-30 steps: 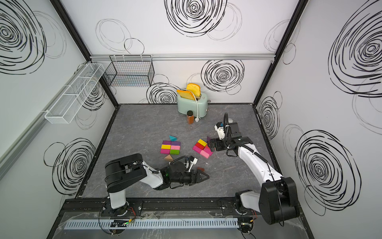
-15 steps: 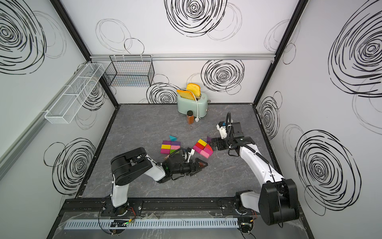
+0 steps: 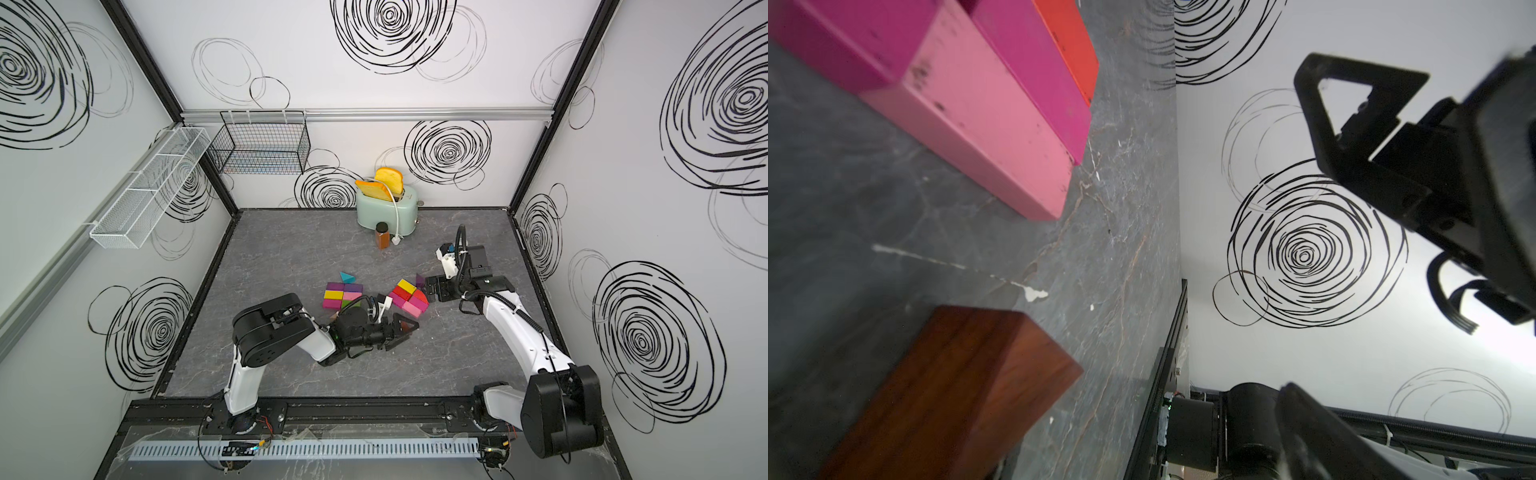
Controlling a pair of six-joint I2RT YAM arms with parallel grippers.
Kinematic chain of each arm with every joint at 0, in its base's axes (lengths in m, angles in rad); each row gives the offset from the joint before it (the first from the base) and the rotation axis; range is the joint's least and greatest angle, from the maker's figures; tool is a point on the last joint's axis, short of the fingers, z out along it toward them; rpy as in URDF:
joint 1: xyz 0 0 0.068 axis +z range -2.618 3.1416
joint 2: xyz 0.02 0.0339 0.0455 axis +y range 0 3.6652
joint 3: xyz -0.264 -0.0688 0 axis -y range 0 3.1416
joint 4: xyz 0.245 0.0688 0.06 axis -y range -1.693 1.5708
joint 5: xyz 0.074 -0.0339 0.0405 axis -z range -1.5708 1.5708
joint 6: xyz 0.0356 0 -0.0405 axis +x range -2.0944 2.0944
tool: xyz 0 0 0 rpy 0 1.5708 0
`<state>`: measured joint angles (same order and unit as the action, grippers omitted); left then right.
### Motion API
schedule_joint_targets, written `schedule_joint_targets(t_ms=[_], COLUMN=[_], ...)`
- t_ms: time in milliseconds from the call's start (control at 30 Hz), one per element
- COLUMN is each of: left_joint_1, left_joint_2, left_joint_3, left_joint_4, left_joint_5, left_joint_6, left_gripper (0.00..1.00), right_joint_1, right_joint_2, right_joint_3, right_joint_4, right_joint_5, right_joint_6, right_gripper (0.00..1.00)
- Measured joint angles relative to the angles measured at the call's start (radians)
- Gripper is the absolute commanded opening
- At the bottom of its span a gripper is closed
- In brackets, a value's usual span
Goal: Assemble a piece of candy with building blocks
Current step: Assemble the building block at the center of the board.
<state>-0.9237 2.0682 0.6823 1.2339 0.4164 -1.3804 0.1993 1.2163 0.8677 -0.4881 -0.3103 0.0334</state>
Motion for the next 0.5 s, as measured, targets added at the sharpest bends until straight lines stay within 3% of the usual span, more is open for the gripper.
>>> schedule_joint_targets(t_ms=[500], left_joint_1=[0.047], left_joint_2=[0.013], left_joint_3=[0.034], left_joint_4=[-0.024], left_joint_5=[0.006], left_joint_6=[0.035], left_gripper=[0.98], right_joint_1=[0.0], right_joint_2=[0.0], right_joint_3=[0.0], right_joint_4=[0.0], right_joint_5=[0.003], right_joint_6=[0.0], right_gripper=[0.98])
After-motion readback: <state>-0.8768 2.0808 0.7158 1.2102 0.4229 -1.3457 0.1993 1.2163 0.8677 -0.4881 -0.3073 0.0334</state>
